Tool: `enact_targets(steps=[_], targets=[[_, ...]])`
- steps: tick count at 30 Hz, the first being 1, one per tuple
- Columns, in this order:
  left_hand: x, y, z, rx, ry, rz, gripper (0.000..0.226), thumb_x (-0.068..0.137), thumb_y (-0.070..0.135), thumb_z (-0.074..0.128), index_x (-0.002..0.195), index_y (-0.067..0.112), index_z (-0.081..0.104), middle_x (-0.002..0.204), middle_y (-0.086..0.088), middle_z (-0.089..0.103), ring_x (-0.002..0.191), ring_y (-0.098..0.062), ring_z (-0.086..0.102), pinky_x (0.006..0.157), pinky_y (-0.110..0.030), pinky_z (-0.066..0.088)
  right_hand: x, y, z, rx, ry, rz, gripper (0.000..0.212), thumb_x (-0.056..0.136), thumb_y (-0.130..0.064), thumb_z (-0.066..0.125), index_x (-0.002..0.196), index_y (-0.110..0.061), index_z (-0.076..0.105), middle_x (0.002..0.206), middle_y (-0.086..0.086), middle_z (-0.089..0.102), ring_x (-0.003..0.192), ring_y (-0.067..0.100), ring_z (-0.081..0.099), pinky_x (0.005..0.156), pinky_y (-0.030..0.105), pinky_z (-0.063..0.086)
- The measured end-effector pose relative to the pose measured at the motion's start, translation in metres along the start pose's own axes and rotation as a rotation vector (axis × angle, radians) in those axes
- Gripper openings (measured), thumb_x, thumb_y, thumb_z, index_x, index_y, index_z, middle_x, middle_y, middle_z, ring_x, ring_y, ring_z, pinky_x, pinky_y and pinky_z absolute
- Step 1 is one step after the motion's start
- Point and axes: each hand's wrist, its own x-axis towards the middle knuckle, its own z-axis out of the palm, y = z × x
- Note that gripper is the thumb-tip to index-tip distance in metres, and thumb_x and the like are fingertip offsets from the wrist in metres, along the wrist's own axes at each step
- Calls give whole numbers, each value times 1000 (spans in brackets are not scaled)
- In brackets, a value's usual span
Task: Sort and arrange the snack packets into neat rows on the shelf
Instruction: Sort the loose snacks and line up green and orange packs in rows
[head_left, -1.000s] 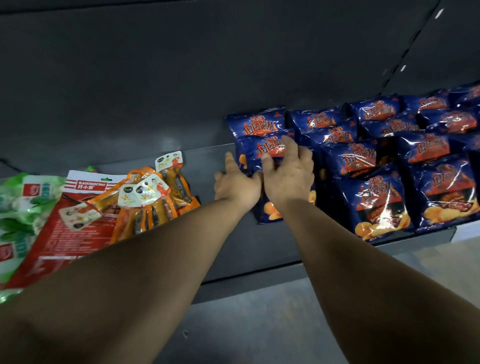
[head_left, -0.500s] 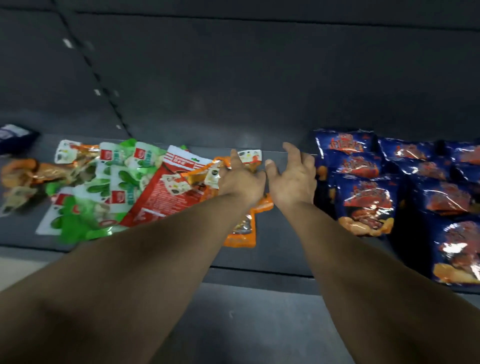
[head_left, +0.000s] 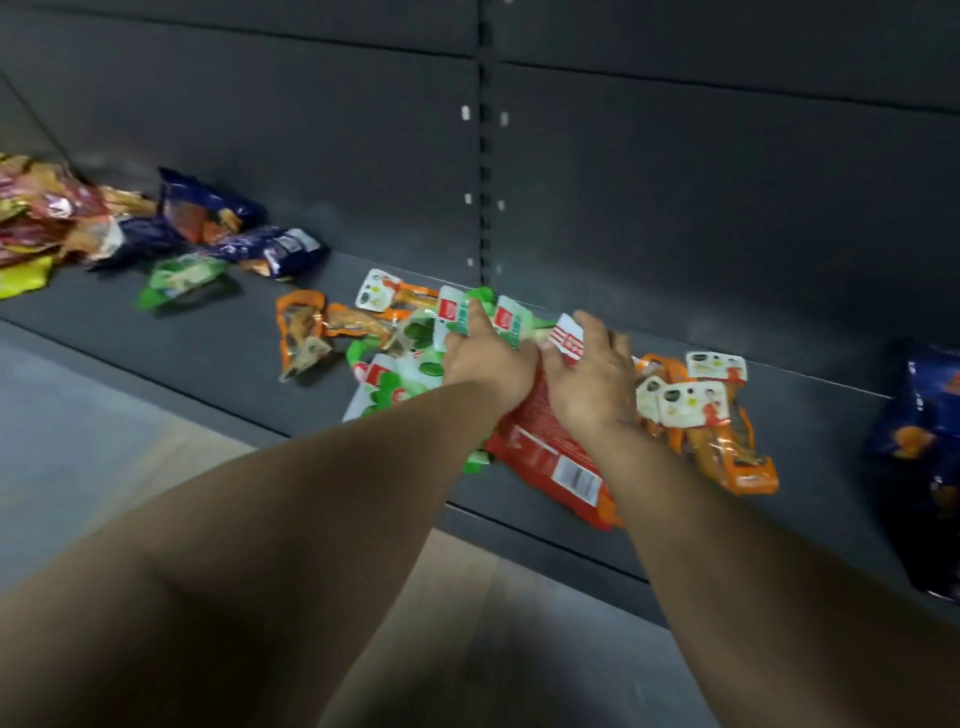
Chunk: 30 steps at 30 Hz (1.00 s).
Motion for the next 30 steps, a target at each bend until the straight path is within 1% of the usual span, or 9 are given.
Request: enact_targets(steps=[4, 7, 10, 12, 15, 20, 25, 28, 30], targets=[[31, -36, -48, -33, 38, -3, 79, 93, 44, 47, 153, 24, -1, 155, -18, 11, 137, -38, 30, 110, -44, 32, 2, -33, 42, -35, -39, -22, 54, 94, -38, 51, 143, -22, 36, 140, 13, 37, 130, 32, 39, 104, 37, 34], [59, -67, -86, -56, 73, -47, 77, 94, 44, 46, 153, 23, 0, 155, -17, 11, 136, -36, 31, 108, -42, 34, 10, -68, 76, -41, -68, -9, 56, 94, -39, 50, 145, -23, 33, 144, 11, 34, 131, 32, 38, 104, 36, 34], [88, -101, -123, -112, 125, -128, 78, 93, 45, 47, 153, 22, 2, 155, -18, 11, 139, -35, 26, 112, -39, 28, 15, -108, 115, -23, -96, -16, 55, 94, -40, 51, 144, -23, 35, 145, 10, 32, 132, 31, 37, 105, 37, 34], [106, -124, -145, -167, 153, -182, 77, 93, 43, 48, 153, 22, 5, 153, -17, 15, 135, -36, 32, 113, -38, 28, 15, -135, 140, -22, -125, -40, 55, 94, -39, 52, 143, -23, 36, 145, 10, 33, 133, 30, 36, 106, 35, 32], [135, -157, -171, -207, 186, -259, 74, 94, 42, 46, 152, 23, 6, 149, -16, 20, 130, -37, 37, 109, -42, 33, 15, -166, 173, -33, -157, -103, 55, 93, -39, 53, 143, -22, 37, 145, 10, 34, 133, 28, 36, 107, 34, 30], [185, -181, -190, -244, 168, -324, 73, 94, 42, 45, 152, 18, 7, 149, -17, 22, 132, -36, 35, 109, -41, 32, 26, -193, 209, -79, -191, -87, 57, 93, -41, 53, 145, -24, 34, 148, 10, 30, 134, 30, 34, 102, 36, 34], [241, -188, -195, -339, 154, -351, 67, 92, 43, 49, 144, 8, 24, 143, -19, 34, 127, -36, 42, 106, -38, 34, 41, -211, 233, -104, -217, -128, 56, 93, -40, 53, 144, -25, 35, 147, 8, 32, 133, 27, 36, 101, 35, 36], [271, -199, -187, -406, 132, -406, 68, 91, 48, 51, 139, 3, 33, 139, -19, 44, 125, -34, 45, 106, -39, 37, 49, -212, 240, -119, -230, -128, 57, 93, -42, 52, 144, -27, 33, 149, 4, 30, 134, 23, 35, 99, 33, 36], [285, -206, -179, -464, 133, -417, 71, 88, 53, 53, 135, 2, 39, 136, -18, 49, 123, -34, 48, 104, -40, 40, 53, -211, 244, -120, -239, -136, 57, 93, -42, 52, 145, -27, 32, 149, 2, 30, 133, 22, 36, 94, 30, 36]])
